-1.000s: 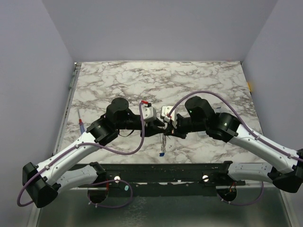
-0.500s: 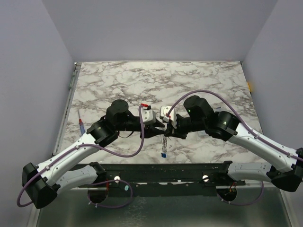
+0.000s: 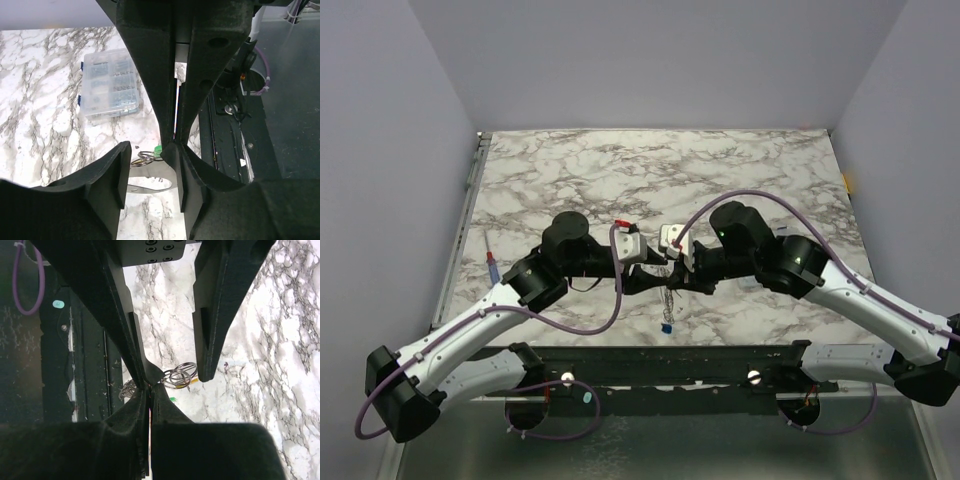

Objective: Put the keys on the keyring

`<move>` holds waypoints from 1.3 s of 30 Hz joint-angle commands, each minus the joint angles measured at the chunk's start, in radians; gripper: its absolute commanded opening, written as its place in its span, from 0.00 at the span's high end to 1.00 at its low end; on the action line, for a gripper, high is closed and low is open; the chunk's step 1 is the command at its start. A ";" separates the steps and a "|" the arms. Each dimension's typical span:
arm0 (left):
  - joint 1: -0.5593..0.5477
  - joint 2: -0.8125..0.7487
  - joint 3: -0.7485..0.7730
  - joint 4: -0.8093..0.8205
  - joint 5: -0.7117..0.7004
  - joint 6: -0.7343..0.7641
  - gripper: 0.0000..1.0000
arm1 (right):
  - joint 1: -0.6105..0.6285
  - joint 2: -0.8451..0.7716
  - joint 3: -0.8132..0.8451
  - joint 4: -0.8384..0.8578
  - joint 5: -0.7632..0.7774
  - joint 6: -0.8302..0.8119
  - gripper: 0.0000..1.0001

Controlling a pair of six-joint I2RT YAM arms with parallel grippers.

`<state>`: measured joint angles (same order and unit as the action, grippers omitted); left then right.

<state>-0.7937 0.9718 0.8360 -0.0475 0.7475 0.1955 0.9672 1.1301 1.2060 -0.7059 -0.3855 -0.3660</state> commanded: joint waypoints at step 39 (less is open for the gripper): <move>0.001 -0.094 -0.109 0.189 -0.051 -0.081 0.81 | 0.004 -0.013 0.092 0.027 -0.059 -0.002 0.99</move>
<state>-0.7940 0.8822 0.7437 0.1287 0.7513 0.0990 0.9668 1.1252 1.2556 -0.7013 -0.4088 -0.3672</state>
